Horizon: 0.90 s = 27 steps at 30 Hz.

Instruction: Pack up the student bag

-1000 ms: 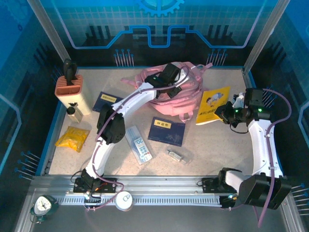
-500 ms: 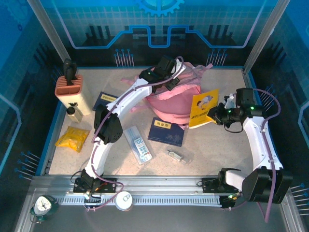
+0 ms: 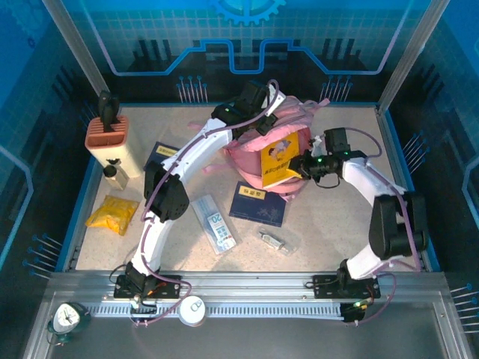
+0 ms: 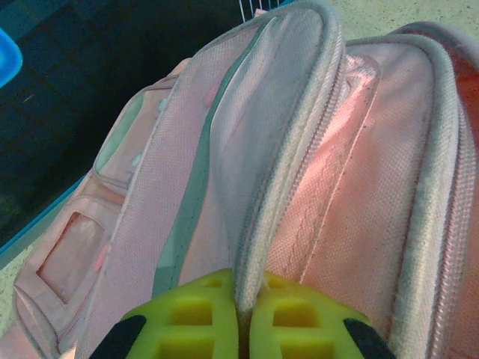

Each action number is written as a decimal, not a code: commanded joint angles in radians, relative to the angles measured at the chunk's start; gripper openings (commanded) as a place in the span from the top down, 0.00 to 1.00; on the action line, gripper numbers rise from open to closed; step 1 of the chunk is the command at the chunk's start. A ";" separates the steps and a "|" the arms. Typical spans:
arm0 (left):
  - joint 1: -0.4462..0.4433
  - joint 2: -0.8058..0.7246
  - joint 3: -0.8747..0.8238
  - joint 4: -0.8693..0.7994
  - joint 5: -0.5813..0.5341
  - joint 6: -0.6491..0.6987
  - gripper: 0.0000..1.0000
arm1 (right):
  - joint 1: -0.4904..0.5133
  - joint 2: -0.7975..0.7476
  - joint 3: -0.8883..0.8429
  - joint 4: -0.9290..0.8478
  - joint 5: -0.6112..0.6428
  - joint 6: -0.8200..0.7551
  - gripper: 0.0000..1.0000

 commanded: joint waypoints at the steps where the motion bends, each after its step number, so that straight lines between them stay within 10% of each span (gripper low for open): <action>1: 0.004 -0.101 0.071 0.115 0.070 -0.034 1.00 | 0.042 0.097 0.104 0.232 -0.034 0.028 1.00; 9: 0.010 -0.100 0.070 0.127 0.066 -0.036 1.00 | 0.078 0.287 0.221 0.313 0.014 0.022 0.91; 19: 0.040 -0.105 0.047 0.120 0.044 -0.078 1.00 | 0.048 0.149 0.116 0.187 0.293 -0.060 0.33; 27: 0.040 -0.107 0.032 0.128 0.065 -0.090 1.00 | 0.141 0.033 -0.020 0.051 0.458 -0.037 0.53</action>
